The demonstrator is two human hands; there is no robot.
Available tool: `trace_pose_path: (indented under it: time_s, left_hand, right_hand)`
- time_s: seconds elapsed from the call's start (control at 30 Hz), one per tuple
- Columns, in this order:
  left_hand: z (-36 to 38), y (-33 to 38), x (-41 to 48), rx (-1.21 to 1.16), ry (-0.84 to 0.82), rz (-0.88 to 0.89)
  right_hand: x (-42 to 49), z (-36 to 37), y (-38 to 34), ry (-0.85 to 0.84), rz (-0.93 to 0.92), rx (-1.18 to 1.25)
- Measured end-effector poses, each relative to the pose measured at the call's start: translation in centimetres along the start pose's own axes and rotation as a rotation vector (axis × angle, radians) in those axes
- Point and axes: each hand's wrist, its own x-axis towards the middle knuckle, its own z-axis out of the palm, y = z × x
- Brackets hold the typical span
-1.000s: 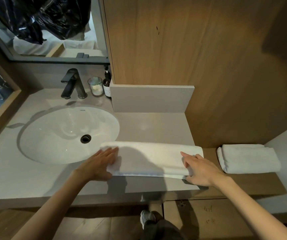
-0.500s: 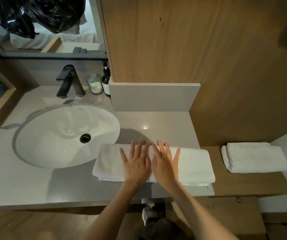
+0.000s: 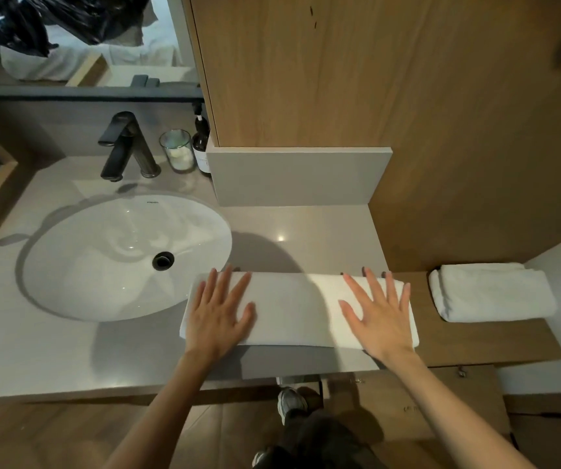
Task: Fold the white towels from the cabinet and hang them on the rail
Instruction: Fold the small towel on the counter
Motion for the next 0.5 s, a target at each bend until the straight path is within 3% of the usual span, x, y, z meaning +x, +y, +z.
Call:
trace_pose_path:
  time_s: [0.13, 0.33, 0.5]
  left_hand:
    - [0.0, -0.5, -0.6, 0.003, -0.004, -0.074]
    - [-0.5, -0.5, -0.5, -0.012, -0.049, -0.095]
    - [-1.0, -0.1, -0.9, -0.028, -0.070, -0.103]
  right_hand:
    - [-0.5, 0.2, 0.0, -0.036, 0.220, 0.051]
    - [-1.1, -0.4, 0.0, 0.056, 0.438, 0.315]
    - [-2.6, -0.3, 0.8, 0.172, 0.438, 0.497]
